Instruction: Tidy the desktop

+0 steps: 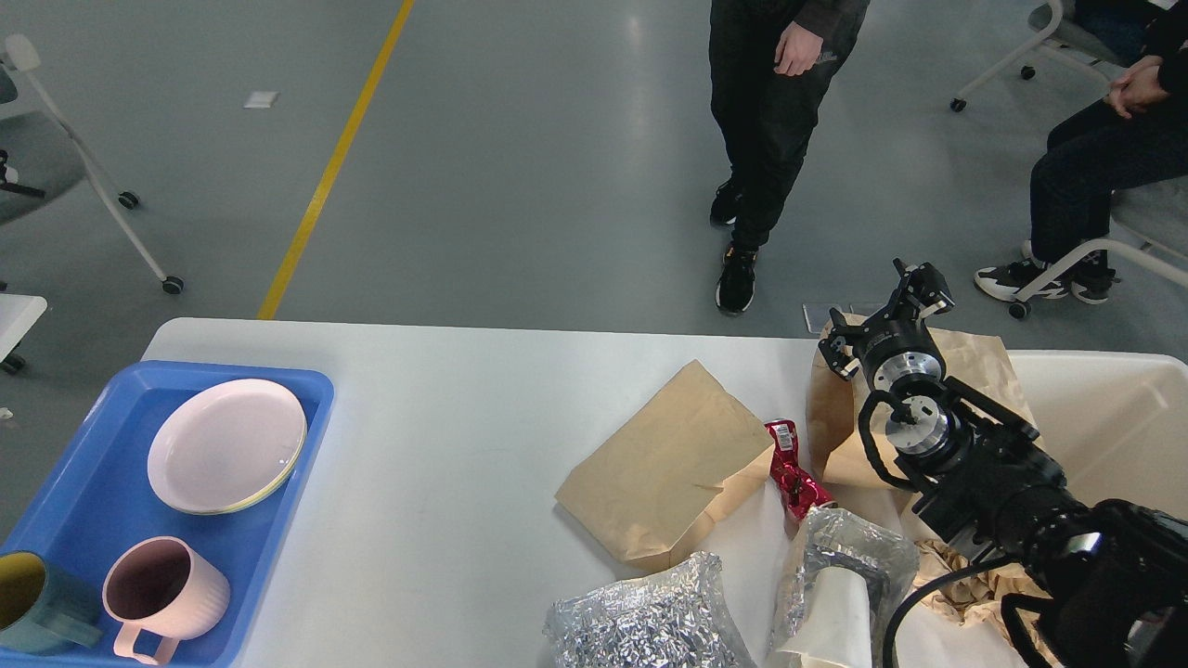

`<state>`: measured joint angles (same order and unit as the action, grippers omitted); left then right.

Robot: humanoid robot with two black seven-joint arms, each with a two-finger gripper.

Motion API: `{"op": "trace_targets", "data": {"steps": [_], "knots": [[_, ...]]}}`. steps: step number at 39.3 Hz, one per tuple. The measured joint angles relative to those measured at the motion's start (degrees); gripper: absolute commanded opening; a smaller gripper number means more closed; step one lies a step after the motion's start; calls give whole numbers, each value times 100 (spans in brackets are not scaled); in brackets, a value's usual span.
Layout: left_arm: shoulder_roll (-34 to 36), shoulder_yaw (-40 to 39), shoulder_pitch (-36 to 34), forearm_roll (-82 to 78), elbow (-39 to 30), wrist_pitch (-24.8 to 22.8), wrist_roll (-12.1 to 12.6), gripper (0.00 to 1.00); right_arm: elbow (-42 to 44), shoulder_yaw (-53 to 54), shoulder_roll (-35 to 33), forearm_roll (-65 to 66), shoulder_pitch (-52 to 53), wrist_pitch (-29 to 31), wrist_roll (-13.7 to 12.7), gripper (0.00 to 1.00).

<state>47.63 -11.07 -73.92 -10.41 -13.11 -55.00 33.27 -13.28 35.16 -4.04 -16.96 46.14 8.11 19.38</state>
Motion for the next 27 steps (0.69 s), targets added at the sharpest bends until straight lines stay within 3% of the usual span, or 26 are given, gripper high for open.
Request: {"op": "trace_targets", "data": {"steps": [14,21,22,26,27], "knots": [[33,-148,153,104,-23,-1,-98,96,1,0,0,0,0,3,-5,100],[18,-535,583,149,-25,0,-714,96,1,0,0,1,0,4,-5,100],[4,-654,676,153,-22,0,-925,96,1,0,0,1,0,4,-5,100],[-65,-887,770,166,-17,1,-1327,96,1,0,0,0,0,4,-4,100],[-158,-987,783,198,-15,1,-1527,96,1,0,0,0,0,4,-4,100]]}}
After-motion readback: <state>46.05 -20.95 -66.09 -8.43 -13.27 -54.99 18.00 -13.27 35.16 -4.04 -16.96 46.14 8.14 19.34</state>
